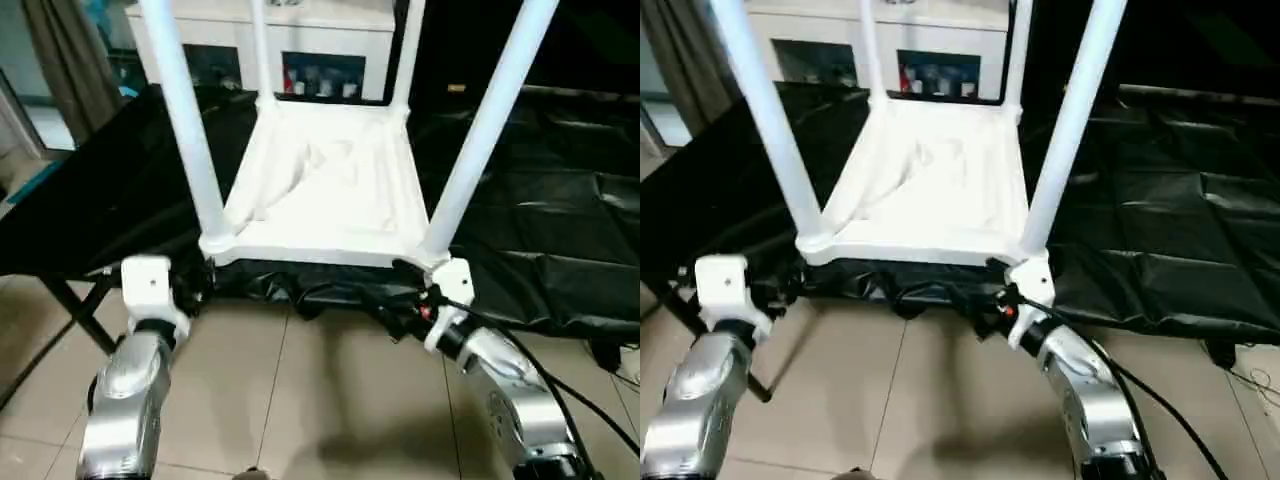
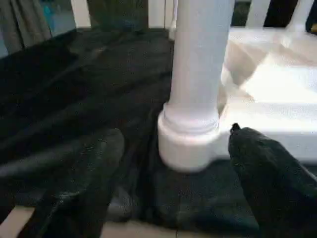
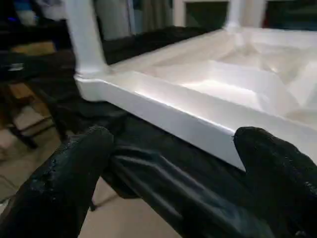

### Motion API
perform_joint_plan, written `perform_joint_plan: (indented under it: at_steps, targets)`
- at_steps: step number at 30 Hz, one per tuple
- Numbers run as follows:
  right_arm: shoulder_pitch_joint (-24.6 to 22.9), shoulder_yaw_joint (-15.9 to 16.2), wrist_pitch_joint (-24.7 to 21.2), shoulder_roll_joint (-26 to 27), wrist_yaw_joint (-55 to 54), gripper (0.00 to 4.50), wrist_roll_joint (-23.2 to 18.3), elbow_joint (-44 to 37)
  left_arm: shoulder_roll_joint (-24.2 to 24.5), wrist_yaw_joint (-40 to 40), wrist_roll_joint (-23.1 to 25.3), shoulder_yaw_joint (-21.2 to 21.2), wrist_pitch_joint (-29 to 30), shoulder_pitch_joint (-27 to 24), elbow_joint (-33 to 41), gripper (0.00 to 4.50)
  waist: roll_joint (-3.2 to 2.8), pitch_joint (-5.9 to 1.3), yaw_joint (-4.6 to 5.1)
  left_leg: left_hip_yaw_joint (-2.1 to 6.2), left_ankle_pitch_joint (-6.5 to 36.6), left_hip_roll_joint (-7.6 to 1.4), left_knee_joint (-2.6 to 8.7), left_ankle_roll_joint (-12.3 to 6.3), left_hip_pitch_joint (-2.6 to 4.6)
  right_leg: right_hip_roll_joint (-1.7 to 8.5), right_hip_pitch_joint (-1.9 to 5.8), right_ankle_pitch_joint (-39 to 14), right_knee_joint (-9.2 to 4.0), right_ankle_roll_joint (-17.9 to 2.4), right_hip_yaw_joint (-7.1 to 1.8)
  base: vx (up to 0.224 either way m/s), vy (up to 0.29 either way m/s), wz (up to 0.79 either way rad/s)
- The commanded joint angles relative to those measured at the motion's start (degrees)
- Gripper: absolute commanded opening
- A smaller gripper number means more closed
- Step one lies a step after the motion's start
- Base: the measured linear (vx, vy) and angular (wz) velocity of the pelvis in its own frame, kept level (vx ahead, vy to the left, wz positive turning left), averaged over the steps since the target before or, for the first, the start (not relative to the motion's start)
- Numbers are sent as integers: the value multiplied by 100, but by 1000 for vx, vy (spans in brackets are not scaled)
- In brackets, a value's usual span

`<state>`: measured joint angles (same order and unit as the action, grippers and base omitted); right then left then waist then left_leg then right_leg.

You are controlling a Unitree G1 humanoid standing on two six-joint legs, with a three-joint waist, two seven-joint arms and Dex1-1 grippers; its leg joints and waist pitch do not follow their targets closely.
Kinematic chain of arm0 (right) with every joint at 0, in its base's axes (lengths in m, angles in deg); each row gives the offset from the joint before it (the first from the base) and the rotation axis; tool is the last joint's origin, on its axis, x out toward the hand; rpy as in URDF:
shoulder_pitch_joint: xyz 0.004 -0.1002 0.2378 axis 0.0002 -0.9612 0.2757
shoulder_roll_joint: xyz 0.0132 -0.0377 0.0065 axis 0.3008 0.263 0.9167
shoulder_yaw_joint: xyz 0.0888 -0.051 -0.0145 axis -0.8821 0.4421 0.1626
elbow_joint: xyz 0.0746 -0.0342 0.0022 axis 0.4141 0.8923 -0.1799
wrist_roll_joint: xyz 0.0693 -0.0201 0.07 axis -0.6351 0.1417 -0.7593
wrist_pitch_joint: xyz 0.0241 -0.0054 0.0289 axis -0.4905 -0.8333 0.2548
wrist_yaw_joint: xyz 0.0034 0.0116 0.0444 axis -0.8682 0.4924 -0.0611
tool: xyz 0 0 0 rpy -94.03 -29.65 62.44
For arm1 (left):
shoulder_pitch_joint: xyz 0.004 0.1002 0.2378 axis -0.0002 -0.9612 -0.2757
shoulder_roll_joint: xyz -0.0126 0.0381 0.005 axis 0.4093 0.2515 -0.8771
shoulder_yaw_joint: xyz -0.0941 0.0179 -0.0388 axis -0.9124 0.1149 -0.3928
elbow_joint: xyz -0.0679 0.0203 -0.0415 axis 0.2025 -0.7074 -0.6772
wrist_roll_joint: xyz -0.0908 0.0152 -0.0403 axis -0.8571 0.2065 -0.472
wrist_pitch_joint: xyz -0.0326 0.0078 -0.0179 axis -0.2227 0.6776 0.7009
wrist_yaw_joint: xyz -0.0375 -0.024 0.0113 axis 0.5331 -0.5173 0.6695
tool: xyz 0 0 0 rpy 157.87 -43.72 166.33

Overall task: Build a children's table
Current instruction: Rotate leg to tighten, then flip table

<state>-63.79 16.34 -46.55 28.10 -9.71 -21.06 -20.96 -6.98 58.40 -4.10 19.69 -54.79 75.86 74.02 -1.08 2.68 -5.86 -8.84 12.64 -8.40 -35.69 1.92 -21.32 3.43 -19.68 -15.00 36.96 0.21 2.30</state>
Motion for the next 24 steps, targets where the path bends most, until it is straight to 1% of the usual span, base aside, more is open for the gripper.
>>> perform_joint_plan:
  at_steps: [1,2,3,4,5,6,7,8,9,10,11,12,13,14,15,16,17,19,21,24]
  targets:
    - [57,50,-89,-64,89,450,-48,-121,107,64,66,98,-134,252,-317,419,-7,-251,-12,245,1405,-494,619,49,67,579,54,-787,-554,-955,-323,0,0,0]
    - [71,66,-90,-79,88,450,-8,-117,145,90,110,140,-190,351,-443,429,-10,-260,-11,247,1340,-493,619,36,59,580,58,-665,-544,-961,-316,0,0,0]
    - [93,65,-146,-82,112,450,-30,-117,165,113,111,146,-218,480,-612,429,3,-267,-4,238,1259,-489,619,4,38,574,65,-461,-528,-978,-309,0,0,0]
    - [133,60,-244,-82,174,450,-98,-133,187,141,86,128,-258,715,-917,429,5,-263,-3,228,1236,-475,609,-19,42,566,52,-422,-535,-981,-312,0,0,0]
    - [176,81,-378,-82,290,450,-194,-182,229,157,65,88,-240,1021,-1327,429,-5,-289,-2,221,1127,-459,587,-51,53,561,61,-253,-512,-1005,-316,0,0,0]
    - [186,115,-417,-92,344,450,-207,-209,259,163,74,77,-235,1124,-1484,429,-31,-314,-19,229,960,-468,567,-91,57,575,66,21,-486,-1040,-311,0,0,0]
    - [188,123,-426,-94,356,450,-211,-216,267,164,76,74,-234,1148,-1521,429,-16,-312,-11,227,884,-469,566,-118,46,570,67,162,-482,-1051,-304,0,0,0]
    - [203,172,-439,-112,387,450,-183,-231,297,173,75,39,-190,1270,-1720,429,-10,-338,-15,239,674,-494,551,-171,25,579,93,556,-427,-1115,-285,0,0,0]
    - [217,209,-466,-123,411,450,-160,-231,335,169,95,25,-235,1387,-1934,429,-18,-362,-12,226,470,-473,515,-241,24,561,85,907,-395,-1163,-267,0,0,0]
    - [231,245,-494,-113,434,450,-152,-224,371,179,99,-1,-385,1511,-2171,429,-8,-374,-11,227,388,-466,501,-290,18,562,89,1073,-383,-1182,-262,0,0,0]
    - [233,250,-499,-110,438,450,-152,-222,378,181,100,-4,-415,1531,-2209,429,-8,-415,-20,218,150,-457,454,-381,6,567,100,1488,-335,-1225,-255,0,0,0]
    - [250,267,-519,-96,455,450,-160,-207,384,232,57,-20,-458,1610,-2338,429,23,-424,-13,212,38,-465,442,-430,-9,574,104,1705,-316,-1254,-253,0,0,0]
    - [267,273,-540,-80,473,450,-171,-196,392,257,35,-30,-511,1678,-2453,429,23,-408,-27,193,-4,-466,428,-565,-17,574,73,1883,-310,-1346,-239,0,0,0]
    - [300,286,-557,-60,512,450,-192,-180,403,276,14,-40,-563,1774,-2606,413,16,-401,-35,189,41,-463,430,-595,-16,576,67,1814,-319,-1368,-235,0,0,0]
    - [303,287,-558,-59,516,450,-193,-178,404,277,12,-41,-566,1782,-2619,413,12,-405,-48,185,166,-478,433,-608,-5,588,65,1642,-328,-1391,-239,0,0,0]
    - [363,307,-621,-23,570,450,-257,-161,394,193,-41,-117,-590,1892,-2772,394,33,-399,-59,188,189,-482,440,-620,-8,588,67,1579,-333,-1399,-236,0,0,0]
    - [385,315,-633,-12,592,450,-273,-153,384,171,-75,-152,-594,1920,-2812,394,12,-390,-81,195,264,-506,455,-603,2,603,54,1421,-336,-1423,-235,0,0,0]
    - [433,335,-621,3,629,450,-280,-128,371,168,-163,-218,-644,1989,-2951,382,6,-369,-84,196,498,-521,487,-501,6,603,46,1097,-359,-1448,-239,0,0,0]
    - [476,348,-633,1,728,450,-336,-123,316,155,-268,-300,-684,2061,-3054,356,6,-364,-84,200,545,-531,501,-458,4,614,50,1040,-364,-1449,-243,0,0,0]
    - [547,350,-615,-38,889,450,-353,-74,215,297,-395,-364,-819,2248,-3251,347,7,-357,-86,199,611,-531,512,-391,-3,624,59,960,-376,-1435,-252,0,0,0]
